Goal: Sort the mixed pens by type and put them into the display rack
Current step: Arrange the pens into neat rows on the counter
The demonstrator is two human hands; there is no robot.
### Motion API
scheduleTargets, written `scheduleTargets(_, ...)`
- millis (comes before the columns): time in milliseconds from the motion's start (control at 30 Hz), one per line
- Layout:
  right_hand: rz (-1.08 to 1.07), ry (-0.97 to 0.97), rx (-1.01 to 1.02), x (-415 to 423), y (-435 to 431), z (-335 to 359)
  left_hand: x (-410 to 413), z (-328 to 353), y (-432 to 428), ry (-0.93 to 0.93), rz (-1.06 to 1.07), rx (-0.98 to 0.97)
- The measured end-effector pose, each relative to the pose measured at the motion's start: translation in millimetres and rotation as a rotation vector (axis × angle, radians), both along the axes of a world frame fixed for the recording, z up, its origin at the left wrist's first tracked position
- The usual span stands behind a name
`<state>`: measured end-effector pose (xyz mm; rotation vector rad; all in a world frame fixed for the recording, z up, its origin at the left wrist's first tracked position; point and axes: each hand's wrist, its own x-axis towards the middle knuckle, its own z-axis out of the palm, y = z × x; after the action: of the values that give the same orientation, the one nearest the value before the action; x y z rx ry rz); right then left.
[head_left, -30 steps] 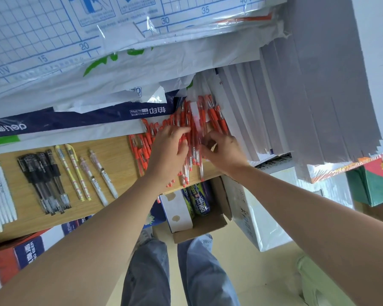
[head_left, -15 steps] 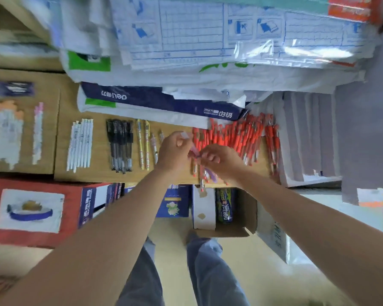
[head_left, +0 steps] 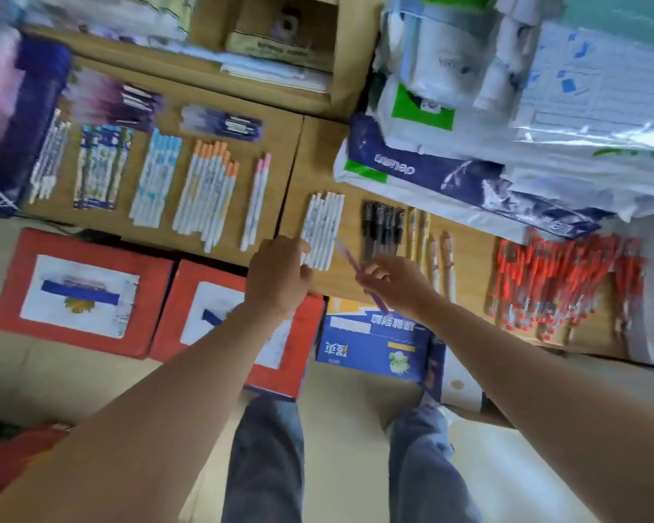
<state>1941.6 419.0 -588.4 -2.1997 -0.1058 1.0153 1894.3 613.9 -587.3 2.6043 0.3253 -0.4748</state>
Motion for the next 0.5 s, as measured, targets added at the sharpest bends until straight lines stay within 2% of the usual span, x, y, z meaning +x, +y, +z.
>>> scheduleTargets(100,-0.049,-0.007,-0.037,-1,61,-6,-14,-9,55,0.070,-0.134,0.068)
scheduleTargets(200,-0.071,-0.079,-0.082,-1,106,-13,-22,-20,87,0.174,-0.239,-0.010)
scheduleTargets(300,-0.063,-0.122,-0.115,-1,135,-19,-26,-27,99,0.180,-0.322,-0.060)
scheduleTargets(500,-0.012,-0.065,-0.210,1,153,-39,-27,-41,108,0.163,-0.305,-0.047)
